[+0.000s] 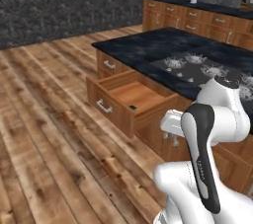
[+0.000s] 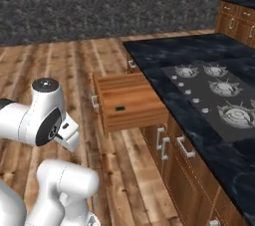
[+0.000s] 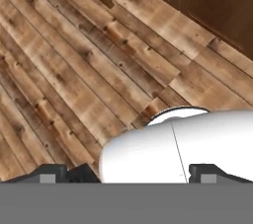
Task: Restock the sink supplies by placing the sponge and soap dispenser on the counter and next to the sink. Make sure the soap dispenser is upright.
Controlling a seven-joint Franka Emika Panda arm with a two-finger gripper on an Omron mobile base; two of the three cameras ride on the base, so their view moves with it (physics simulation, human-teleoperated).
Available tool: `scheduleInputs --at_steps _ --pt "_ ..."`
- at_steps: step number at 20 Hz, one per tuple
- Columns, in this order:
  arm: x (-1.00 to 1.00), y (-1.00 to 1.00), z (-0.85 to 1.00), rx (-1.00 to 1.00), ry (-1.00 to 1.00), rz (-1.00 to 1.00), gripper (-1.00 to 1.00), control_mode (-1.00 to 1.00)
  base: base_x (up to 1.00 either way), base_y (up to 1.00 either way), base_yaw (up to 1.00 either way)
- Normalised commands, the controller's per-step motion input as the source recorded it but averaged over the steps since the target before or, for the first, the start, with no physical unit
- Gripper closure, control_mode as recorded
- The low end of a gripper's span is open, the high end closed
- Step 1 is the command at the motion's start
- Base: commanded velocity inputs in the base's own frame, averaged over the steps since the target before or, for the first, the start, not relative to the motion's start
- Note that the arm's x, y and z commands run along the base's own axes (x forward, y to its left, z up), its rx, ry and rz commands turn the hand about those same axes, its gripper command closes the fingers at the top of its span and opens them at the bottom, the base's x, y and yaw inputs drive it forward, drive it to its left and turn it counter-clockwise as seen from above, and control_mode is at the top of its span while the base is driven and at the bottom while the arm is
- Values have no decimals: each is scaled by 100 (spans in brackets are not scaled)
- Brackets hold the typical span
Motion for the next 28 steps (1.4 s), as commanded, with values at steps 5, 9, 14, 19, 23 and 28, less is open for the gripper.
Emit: scheduleInputs --at_steps 5,9,14,19,23,28 --pt "0 0 0 0 0 0 -100 100 99 0 -18" --pt "0 0 0 0 0 0 -100 100 99 0 -10" --pt "0 0 0 0 0 0 -100 100 75 -15 -3" --pt "0 0 0 0 0 0 -100 100 57 -45 0" --pt "0 0 0 0 0 0 -100 100 58 -8 0" --pt "0 0 0 0 0 0 -100 100 49 0 0"
